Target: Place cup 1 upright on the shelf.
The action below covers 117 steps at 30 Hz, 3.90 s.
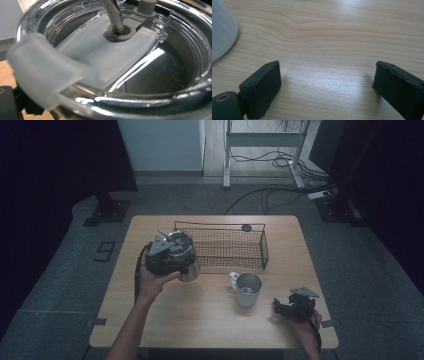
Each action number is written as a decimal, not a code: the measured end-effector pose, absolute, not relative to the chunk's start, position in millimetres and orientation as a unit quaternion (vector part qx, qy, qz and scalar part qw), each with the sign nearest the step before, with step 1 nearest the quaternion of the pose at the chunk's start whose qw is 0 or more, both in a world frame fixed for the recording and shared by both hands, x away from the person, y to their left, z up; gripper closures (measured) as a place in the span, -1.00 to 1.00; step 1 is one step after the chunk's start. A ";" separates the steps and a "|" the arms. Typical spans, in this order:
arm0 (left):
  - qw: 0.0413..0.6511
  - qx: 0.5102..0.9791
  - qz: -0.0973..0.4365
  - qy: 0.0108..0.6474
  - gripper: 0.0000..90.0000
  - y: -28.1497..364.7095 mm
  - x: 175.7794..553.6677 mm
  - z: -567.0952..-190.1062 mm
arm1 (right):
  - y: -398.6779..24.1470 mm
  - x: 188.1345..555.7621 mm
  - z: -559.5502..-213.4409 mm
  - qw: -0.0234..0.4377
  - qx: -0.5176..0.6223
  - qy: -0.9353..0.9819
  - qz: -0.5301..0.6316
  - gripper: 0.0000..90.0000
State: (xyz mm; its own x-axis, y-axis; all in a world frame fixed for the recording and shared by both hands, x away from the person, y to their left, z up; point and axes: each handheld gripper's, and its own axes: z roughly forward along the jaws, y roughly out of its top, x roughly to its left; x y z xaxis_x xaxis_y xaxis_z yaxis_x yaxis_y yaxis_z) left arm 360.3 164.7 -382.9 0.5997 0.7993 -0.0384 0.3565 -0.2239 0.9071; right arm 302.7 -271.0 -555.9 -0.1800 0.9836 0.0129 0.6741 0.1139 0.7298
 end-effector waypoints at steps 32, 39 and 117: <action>0.484 0.743 0.230 0.401 -0.91 153.5 395.6 -365.9 | -271.2 302.7 -556.0 0.251 0.589 0.703 0.309 -0.83; 0.480 0.745 0.231 0.402 -0.91 151.1 404.1 -363.7 | -271.2 302.6 -556.1 0.252 0.589 0.703 0.310 -0.83; 0.431 0.746 0.228 0.453 -0.91 124.1 508.1 -404.5 | -271.2 302.2 -556.0 0.252 0.588 0.702 0.312 -0.79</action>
